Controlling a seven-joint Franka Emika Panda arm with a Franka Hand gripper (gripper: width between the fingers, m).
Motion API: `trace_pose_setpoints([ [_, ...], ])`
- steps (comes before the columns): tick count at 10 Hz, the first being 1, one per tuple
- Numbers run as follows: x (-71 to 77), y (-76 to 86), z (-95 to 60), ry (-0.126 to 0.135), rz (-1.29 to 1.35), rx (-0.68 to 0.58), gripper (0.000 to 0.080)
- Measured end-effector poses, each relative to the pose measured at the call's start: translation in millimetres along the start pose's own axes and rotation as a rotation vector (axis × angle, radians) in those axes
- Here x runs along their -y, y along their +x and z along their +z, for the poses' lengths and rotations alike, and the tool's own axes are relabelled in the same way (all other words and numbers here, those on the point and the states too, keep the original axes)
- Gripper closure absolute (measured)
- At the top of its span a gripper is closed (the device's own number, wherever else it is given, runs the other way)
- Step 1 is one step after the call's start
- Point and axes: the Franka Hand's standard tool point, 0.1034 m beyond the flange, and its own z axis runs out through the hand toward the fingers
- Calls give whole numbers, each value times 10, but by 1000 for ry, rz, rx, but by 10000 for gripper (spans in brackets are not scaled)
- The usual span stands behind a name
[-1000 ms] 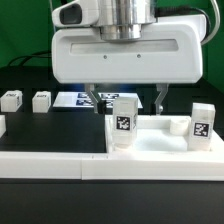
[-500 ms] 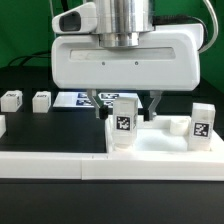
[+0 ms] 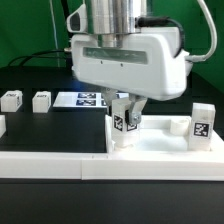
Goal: Assemble square table
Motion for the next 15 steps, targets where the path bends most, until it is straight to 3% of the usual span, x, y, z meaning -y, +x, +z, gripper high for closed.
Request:
trace_pose_setpoints([
  [1,-18,6,7,11,208,17,508],
  [2,-28,25,8,41,384,43,508],
  [3,-40,27,7,54,433,57,508],
  [6,-31,9,11,54,384,56,508],
  [7,26,-38,5,62,208,37,331],
  [8,103,-143,3,65,-77,28,212],
  [9,102,-145,7,66,-130,27,212],
  [10,94,-129,7,65,-211,23,161],
  [13,62,-104,16,61,-470,12,151],
  [15,-4,-63,24,27,-844,0,150],
])
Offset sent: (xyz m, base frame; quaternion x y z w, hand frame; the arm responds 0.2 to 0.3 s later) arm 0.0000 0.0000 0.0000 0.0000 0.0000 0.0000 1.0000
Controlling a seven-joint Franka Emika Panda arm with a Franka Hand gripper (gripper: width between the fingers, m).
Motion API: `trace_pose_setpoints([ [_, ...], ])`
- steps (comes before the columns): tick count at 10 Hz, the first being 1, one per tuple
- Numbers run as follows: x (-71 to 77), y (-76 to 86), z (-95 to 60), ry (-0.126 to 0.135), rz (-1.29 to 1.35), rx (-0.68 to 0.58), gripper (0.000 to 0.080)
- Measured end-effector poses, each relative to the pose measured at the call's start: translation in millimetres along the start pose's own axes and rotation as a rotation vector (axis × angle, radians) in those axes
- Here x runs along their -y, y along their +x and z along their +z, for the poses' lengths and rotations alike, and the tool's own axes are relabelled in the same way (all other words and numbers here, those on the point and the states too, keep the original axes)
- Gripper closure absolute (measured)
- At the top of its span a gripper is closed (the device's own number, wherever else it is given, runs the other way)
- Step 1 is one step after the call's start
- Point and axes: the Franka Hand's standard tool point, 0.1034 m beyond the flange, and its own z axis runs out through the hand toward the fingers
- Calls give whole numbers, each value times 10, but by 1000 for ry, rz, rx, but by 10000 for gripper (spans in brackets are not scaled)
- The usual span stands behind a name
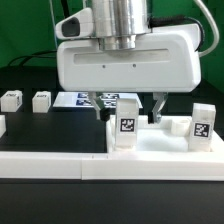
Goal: Assemble square table
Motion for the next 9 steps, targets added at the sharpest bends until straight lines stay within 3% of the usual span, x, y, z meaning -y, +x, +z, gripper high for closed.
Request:
trace_pose_setpoints([
  [1,-38,44,-56,1,-130,19,150],
  [2,-35,6,-1,-27,-242,36,150],
  [3,8,-40,55,-39,-307,55,150],
  [5,-25,-19,44,-41,-271,50,150],
  [7,-24,-22,48,-42,-221,49,411],
  [8,-19,-23,48,-42,-127,47,411],
  [9,-17,-23,48,-42,-60,46,516],
])
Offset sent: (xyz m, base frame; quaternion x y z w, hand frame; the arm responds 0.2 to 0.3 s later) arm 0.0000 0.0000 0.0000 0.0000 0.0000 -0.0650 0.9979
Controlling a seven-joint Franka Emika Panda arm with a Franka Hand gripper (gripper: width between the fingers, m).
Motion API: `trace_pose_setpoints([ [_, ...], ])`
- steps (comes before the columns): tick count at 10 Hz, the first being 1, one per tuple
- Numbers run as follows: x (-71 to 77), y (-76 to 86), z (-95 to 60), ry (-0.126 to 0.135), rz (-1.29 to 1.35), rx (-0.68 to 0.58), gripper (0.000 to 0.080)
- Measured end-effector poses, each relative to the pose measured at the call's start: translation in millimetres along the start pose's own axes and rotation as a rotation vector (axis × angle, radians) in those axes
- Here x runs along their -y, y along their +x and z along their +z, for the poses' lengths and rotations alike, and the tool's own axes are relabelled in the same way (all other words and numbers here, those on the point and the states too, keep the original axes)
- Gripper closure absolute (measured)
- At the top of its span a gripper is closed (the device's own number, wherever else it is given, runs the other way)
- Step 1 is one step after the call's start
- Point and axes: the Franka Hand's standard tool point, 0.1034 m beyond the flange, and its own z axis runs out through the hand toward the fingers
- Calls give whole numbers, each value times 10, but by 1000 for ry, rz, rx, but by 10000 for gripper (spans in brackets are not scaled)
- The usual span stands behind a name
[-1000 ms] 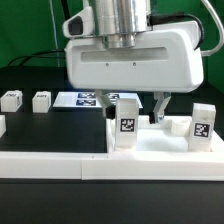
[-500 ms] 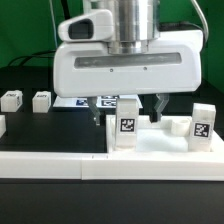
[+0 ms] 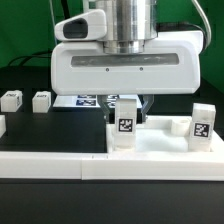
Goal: Assemble square table
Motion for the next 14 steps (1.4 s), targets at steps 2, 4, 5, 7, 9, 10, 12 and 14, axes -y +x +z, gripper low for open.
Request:
trace_pose_setpoints([
  [2,30,7,-6,-8,271,-9,516],
  [4,59,1,0,-33,565,-29,516],
  [5,63,4,16,-39,772,-38,516],
  [7,36,37,20,19,1259,-14,516],
  [9,36,41,20,37,1349,-3,486],
  [10,40,40,20,37,1339,-3,486],
  [12,11,85,-4,54,992,-50,184],
  [14,-48,69,-18,53,706,-31,158],
])
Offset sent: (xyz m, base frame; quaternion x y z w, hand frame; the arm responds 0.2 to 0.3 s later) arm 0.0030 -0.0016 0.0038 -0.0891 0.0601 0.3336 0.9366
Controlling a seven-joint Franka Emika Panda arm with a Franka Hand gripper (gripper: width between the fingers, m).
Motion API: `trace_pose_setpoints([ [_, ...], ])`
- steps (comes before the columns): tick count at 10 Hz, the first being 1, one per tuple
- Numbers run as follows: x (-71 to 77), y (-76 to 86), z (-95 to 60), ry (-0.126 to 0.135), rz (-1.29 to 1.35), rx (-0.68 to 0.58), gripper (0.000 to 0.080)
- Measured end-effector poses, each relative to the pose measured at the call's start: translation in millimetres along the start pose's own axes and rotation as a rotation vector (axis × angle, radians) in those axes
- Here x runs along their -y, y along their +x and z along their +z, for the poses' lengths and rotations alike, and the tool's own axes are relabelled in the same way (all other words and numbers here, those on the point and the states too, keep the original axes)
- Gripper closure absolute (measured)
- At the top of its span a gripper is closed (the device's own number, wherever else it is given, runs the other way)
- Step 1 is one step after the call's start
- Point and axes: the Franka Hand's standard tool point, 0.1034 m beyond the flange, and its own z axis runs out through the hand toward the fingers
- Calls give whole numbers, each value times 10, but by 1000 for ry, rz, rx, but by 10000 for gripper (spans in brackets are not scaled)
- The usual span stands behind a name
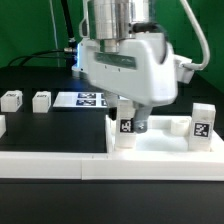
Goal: Assemble square table
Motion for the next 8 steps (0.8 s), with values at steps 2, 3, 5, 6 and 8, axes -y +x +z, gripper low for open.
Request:
trace_pose_setpoints([
  [2,-7,6,4,-3,-175,-1,150],
  [3,-8,7,3,-4,-260,-2,150],
  [5,56,-29,-88,-13,-718,-7,150],
  [6,66,-59,-104,-43,-935,6,150],
  [8,45,-34,-95,-45,-906,3,150],
])
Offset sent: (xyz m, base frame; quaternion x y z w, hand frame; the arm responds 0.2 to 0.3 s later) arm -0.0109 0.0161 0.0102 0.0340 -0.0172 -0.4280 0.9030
